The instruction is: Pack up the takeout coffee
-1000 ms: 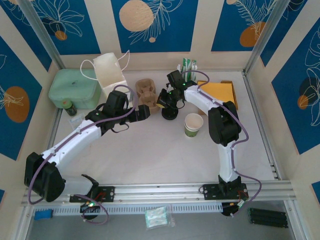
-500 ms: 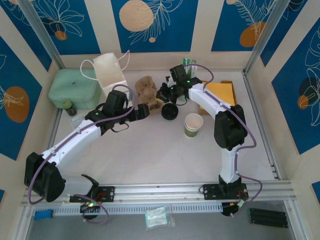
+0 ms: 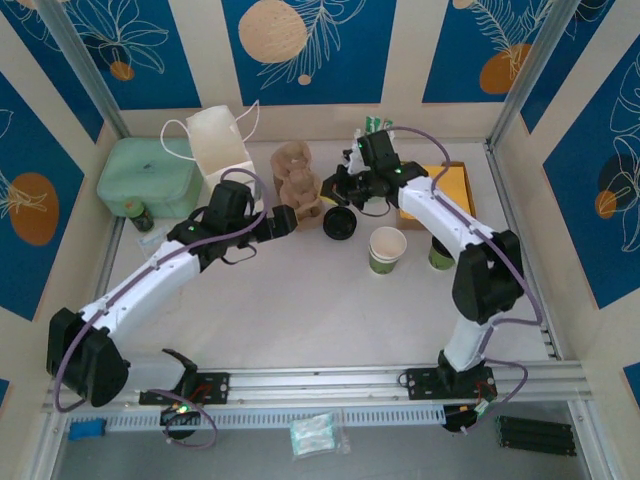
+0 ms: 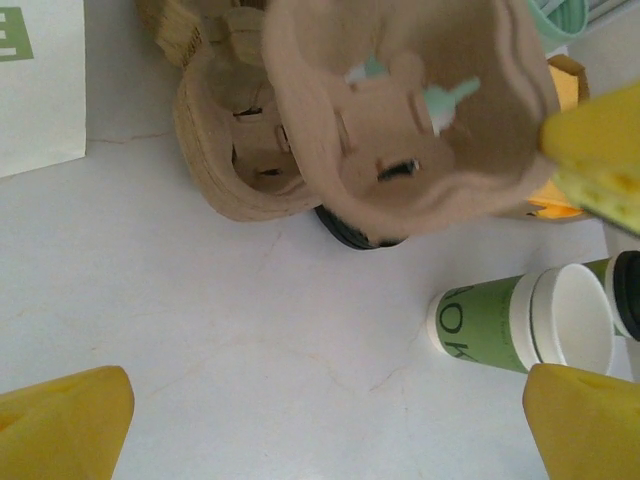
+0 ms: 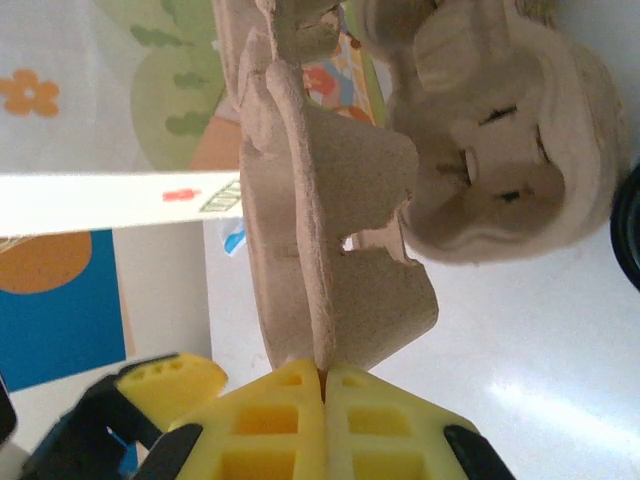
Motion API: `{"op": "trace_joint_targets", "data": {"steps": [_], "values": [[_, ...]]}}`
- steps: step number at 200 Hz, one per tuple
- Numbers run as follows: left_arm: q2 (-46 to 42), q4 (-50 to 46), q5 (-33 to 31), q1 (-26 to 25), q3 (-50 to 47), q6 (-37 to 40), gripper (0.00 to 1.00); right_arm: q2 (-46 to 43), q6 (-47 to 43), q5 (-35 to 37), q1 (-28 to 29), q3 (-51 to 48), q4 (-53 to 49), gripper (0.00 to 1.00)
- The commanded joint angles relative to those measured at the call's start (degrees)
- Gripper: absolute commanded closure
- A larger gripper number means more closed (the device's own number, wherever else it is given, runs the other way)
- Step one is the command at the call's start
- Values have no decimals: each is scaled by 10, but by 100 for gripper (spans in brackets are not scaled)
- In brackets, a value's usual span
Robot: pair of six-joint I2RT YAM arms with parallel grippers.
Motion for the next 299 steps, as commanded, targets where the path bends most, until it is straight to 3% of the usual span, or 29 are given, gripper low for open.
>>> {"op": "trace_joint_targets", "data": {"steps": [1, 54, 107, 156, 233, 276, 299], "values": [[-33, 13, 9, 7, -7, -29, 1, -72, -9, -15, 8, -57, 1, 100], [-99, 33, 48, 0, -80, -82, 1, -213, 5, 0, 51, -214, 10, 100], [-125, 38, 31, -35, -127, -105, 1, -291, 32, 21, 121, -332, 10, 100], [-83, 70, 17, -83, -127, -115, 0, -324, 44, 38, 145, -428, 13, 100], [-52, 90, -23, -124, -130, -122, 1, -297, 6, 84, 153, -468, -19, 100], [-65, 86, -40, -127, -139, -128, 1, -280, -26, 102, 155, -449, -49, 81], [-74, 75, -50, -128, -137, -123, 1, -280, -42, 110, 155, -433, -70, 76]]}}
